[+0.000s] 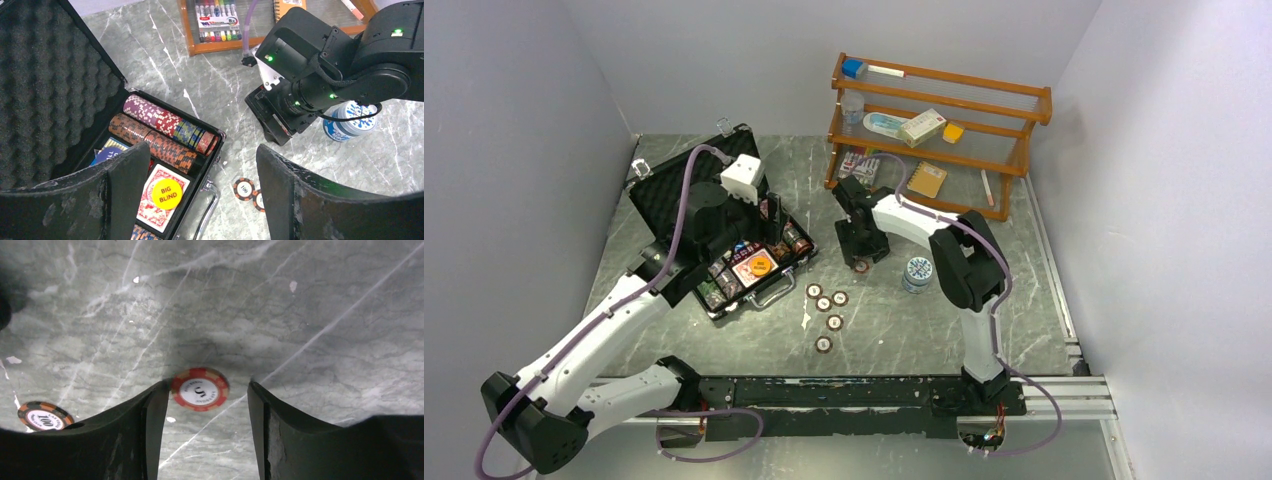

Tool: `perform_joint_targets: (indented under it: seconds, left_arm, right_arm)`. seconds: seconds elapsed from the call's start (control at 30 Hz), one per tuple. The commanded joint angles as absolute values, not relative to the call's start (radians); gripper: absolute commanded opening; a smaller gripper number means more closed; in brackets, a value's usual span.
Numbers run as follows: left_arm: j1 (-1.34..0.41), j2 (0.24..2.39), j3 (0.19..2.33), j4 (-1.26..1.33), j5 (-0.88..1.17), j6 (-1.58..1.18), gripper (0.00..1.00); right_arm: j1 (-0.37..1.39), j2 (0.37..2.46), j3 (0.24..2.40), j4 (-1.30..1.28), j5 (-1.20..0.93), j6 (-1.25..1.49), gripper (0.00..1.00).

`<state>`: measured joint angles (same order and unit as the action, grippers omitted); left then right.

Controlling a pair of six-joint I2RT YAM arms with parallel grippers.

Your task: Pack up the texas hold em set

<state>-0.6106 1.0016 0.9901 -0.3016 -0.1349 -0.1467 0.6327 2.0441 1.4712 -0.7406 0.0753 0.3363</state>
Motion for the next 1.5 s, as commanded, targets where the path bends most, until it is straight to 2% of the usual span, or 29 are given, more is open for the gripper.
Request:
perform_joint_targets:
  seconds: [0.0,0.27,0.4,0.47,0.6,0.77,0.83,0.97,1.13,1.3,1.47]
  left_arm:
    - [-0.613,0.976,1.019,-0.302,-0.129,-0.173,0.82]
    - [-0.613,0.966,1.011,-0.308,-0.141,-0.181,0.82]
    - [-0.614,0.972,1.013,-0.31,-0.142,-0.183,0.82]
    - [-0.613,0.975,1.014,-0.31,-0.144,-0.186,0.82]
    - [-0.612,0.984,1.018,-0.314,-0.145,-0.19,0.85]
    - [-0.613,0.991,1.018,-0.315,-0.153,-0.192,0.86]
    - [-0.613,0.992,1.017,-0.314,-0.153,-0.192,0.87]
    - [-0.613,0.997,1.015,-0.311,-0.152,-0.192,0.86]
    - [-0.613,1.011,1.015,-0.306,-0.132,-0.19,0.88]
    - [-0.613,1.024,0.999,-0.284,-0.112,-0.197,0.95]
    - [-0.613,1.067,0.982,-0.273,-0.072,-0.192,0.95]
  right_arm:
    - [0.637,2.104,1.502,-0.832,0.056,0.284,0.61]
    - [0.637,2.137,1.474,-0.853,-0.028,0.252,0.47]
    - [0.637,2.148,1.473,-0.845,-0.009,0.264,0.45]
    - [0.637,2.148,1.478,-0.835,0.01,0.275,0.45]
    - [0.637,2.159,1.484,-0.811,0.023,0.298,0.55]
    - [0.637,2.196,1.476,-0.792,0.028,0.313,0.56]
    - [0.638,2.211,1.468,-0.79,0.046,0.317,0.52]
    - [0.637,2.221,1.453,-0.786,0.079,0.319,0.38]
    - [0.638,2.155,1.44,-0.754,0.086,0.329,0.35]
    - [0.637,2.031,1.412,-0.703,0.072,0.343,0.36]
    - [0.637,1.915,1.378,-0.674,0.047,0.368,0.38]
